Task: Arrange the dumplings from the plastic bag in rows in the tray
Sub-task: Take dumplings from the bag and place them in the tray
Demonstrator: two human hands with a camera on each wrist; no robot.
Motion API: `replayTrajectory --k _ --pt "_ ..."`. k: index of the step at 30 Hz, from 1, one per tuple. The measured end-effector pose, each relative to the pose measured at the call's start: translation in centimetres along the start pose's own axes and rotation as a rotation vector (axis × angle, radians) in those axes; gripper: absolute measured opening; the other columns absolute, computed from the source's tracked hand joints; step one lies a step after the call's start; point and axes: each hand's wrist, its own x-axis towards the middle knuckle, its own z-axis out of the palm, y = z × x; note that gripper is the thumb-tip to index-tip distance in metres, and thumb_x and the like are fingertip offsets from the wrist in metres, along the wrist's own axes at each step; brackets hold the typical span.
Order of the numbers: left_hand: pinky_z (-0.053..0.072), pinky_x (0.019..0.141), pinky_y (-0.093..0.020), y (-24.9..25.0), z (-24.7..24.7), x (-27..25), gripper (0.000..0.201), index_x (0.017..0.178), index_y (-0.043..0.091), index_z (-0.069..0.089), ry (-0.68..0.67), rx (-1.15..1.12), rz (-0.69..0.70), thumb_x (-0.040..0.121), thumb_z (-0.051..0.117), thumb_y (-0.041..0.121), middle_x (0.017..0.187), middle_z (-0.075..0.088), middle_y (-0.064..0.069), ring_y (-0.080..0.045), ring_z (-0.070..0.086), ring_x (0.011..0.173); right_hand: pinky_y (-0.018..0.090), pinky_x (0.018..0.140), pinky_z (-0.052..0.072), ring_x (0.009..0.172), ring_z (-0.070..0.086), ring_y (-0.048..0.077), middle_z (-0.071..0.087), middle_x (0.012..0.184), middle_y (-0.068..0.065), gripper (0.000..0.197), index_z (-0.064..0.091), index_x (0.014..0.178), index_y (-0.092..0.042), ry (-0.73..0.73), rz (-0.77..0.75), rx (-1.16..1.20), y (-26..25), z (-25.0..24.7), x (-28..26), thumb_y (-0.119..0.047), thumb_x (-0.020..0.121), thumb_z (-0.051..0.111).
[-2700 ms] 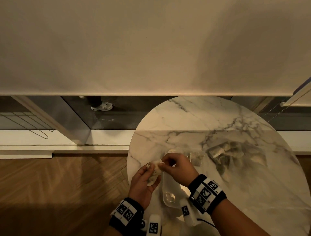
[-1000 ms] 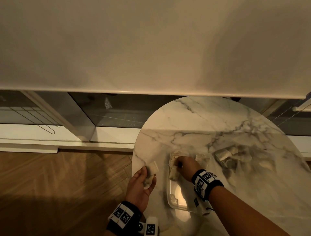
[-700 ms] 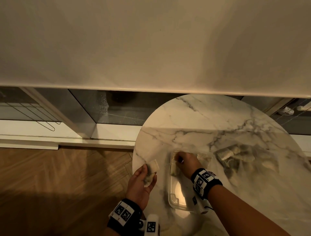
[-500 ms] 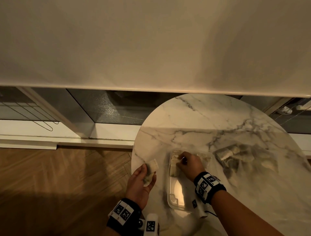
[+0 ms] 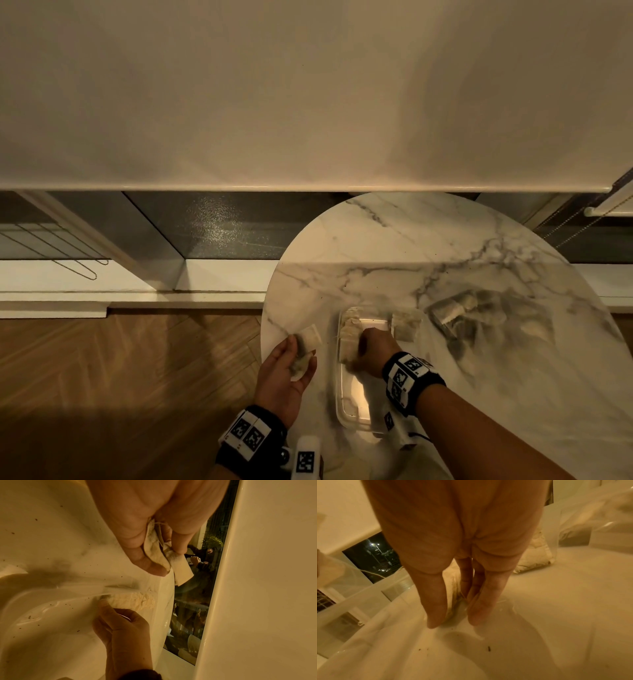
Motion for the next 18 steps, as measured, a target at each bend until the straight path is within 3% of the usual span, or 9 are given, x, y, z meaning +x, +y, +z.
replayTrajectory --k 3,7,10,13,18 --pt "0.059 0.064 -0.033 0.06 -0.17 -0.06 0.055 0.124 -0.001 0.061 0.002 0.001 0.001 0.077 0.069 0.026 0.126 0.064 -0.020 -0.026 0.064 0.098 0.004 0.058 0.037 0.080 0.057 0.007 0.055 0.078 -0.015 0.021 0.059 0.080 -0.028 0.017 -0.027 -0.024 -0.10 0.05 -0.09 -0.017 0.079 0.076" --pt "0.059 0.063 -0.032 0.03 -0.37 -0.34 0.051 0.121 0.000 0.062 -0.001 -0.006 0.003 0.077 0.069 0.025 0.123 0.064 -0.019 -0.026 0.064 0.095 0.005 0.064 0.040 0.082 0.060 0.010 0.061 0.086 -0.006 0.021 0.063 0.102 -0.016 0.053 -0.033 -0.041 0.00 0.17 0.13 -0.021 0.083 0.071" --pt "0.059 0.062 -0.032 0.02 -0.60 -0.55 0.053 0.123 -0.001 0.061 0.000 -0.013 0.005 0.077 0.069 0.025 0.124 0.064 -0.020 -0.027 0.063 0.098 0.003 0.065 0.040 0.081 0.055 0.006 0.059 0.082 -0.012 0.007 0.063 0.097 -0.020 0.096 -0.068 -0.026 0.03 0.39 0.25 -0.017 0.090 0.063" --pt "0.059 0.062 -0.032 0.08 -0.82 -0.70 0.054 0.123 -0.001 0.060 0.006 -0.025 0.006 0.076 0.069 0.025 0.124 0.064 -0.020 -0.028 0.063 0.100 0.023 0.080 0.045 0.094 0.059 0.016 0.066 0.106 0.001 0.022 0.058 0.108 -0.019 0.099 -0.029 -0.044 0.19 0.54 0.58 -0.027 0.088 0.064" --pt "0.059 0.063 -0.032 0.09 -1.04 -0.99 0.054 0.124 -0.001 0.061 0.010 -0.024 0.020 0.078 0.069 0.025 0.122 0.065 -0.019 -0.027 0.063 0.098 0.034 0.094 0.049 0.109 0.062 0.027 0.065 0.121 0.010 0.033 0.052 0.126 -0.015 0.089 -0.038 -0.130 -0.24 0.63 0.71 -0.029 0.096 0.052"
